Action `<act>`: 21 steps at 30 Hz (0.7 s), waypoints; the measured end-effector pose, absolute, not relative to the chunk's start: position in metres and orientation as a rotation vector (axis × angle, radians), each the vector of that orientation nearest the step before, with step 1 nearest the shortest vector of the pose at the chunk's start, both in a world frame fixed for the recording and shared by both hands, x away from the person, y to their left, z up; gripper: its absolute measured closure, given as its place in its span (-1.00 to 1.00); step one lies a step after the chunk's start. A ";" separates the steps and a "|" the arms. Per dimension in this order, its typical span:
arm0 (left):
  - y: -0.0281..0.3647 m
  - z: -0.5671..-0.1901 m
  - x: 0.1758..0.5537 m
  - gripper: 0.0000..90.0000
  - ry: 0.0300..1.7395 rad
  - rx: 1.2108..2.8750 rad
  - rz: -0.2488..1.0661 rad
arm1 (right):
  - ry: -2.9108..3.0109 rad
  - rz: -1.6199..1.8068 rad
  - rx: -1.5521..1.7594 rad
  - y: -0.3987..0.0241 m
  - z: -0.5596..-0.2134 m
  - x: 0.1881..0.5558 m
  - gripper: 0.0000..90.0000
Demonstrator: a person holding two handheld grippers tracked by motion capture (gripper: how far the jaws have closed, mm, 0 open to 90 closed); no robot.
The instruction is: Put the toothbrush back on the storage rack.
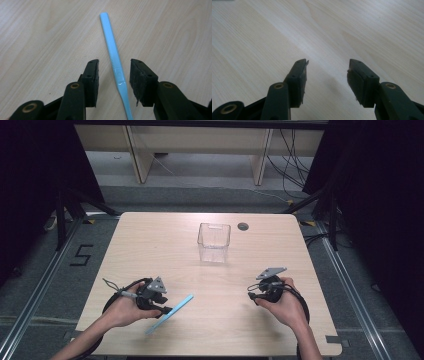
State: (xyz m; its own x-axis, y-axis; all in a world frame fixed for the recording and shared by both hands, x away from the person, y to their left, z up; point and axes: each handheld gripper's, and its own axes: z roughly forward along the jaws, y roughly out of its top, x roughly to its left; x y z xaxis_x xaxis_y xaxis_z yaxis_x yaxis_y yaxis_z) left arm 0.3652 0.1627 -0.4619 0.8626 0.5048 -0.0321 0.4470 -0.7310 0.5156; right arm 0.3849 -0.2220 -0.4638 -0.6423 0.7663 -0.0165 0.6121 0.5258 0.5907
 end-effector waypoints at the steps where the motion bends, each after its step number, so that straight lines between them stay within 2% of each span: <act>1: 0.160 -0.462 0.367 0.32 0.710 2.523 0.135 | 2.509 0.787 1.120 -0.223 -0.463 0.386 0.11; 8: 0.147 -0.460 0.376 0.44 0.760 2.628 0.051 | 2.500 0.803 1.125 -0.219 -0.462 0.386 0.11; 21: 0.120 -0.460 0.386 0.48 0.857 2.813 -0.002 | 2.534 0.787 1.099 -0.216 -0.460 0.388 0.10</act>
State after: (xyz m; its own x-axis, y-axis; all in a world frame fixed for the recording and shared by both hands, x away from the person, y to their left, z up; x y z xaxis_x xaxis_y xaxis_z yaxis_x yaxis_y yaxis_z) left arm 0.3861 0.1204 -0.4599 0.8317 0.5520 -0.0594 0.5523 -0.8116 0.1904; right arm 0.3884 -0.2155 -0.4597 -0.6764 0.7360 -0.0291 0.5900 0.5651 0.5767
